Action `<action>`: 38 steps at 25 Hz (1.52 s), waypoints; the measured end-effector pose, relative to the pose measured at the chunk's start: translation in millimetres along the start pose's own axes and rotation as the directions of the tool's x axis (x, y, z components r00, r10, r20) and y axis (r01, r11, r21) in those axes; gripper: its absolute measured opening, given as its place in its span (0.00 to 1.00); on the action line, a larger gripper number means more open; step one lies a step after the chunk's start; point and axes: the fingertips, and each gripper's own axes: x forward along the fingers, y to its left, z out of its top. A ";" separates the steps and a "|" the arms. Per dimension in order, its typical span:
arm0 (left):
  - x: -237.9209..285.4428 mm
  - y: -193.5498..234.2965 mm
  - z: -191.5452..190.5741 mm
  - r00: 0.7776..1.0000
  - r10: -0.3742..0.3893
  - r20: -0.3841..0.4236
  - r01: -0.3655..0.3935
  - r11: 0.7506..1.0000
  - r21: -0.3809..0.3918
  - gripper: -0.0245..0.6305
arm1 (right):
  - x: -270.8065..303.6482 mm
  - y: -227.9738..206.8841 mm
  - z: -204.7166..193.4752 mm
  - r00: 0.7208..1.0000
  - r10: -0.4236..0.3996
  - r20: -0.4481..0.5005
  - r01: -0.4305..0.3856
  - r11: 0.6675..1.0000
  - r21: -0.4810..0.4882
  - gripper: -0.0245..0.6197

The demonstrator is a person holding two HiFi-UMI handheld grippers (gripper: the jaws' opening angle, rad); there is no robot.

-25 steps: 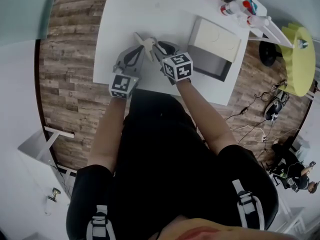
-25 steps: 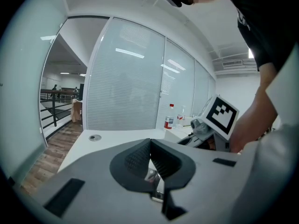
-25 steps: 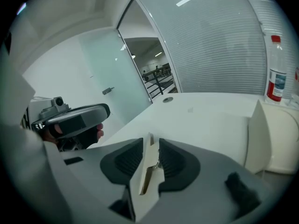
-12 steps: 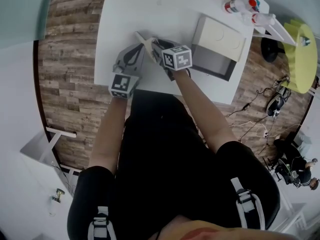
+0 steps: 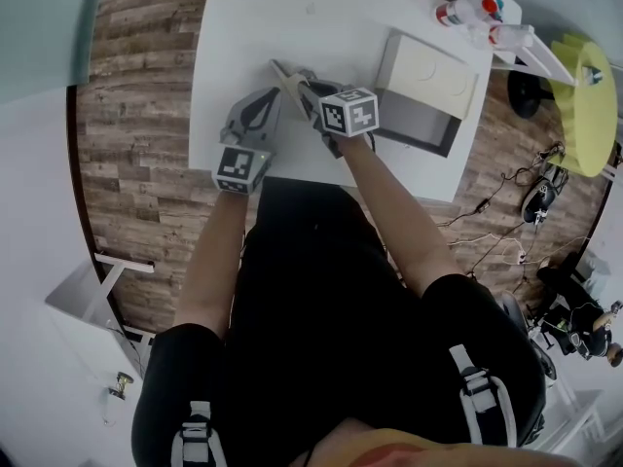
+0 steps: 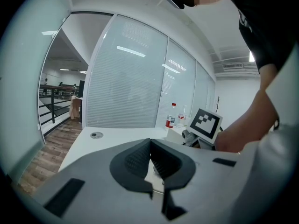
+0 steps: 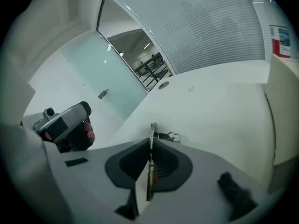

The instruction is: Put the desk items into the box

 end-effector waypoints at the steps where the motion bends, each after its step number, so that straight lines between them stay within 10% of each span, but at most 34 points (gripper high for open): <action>1: -1.1 0.0 2.0 1.000 -0.003 0.001 0.003 1.000 0.002 0.06 | -1.3 1.5 1.1 1.000 0.002 0.000 -0.002 1.000 -0.003 0.08; 20: -6.8 -20.9 69.4 0.990 -0.137 0.033 0.134 0.988 0.081 0.06 | -93.7 48.7 54.2 0.984 -0.112 0.135 0.139 0.969 -0.206 0.08; 38: 20.7 -116.5 103.7 0.919 -0.395 0.012 0.387 0.907 0.167 0.06 | -210.4 36.6 39.1 0.921 -0.299 0.252 0.353 0.912 -0.209 0.08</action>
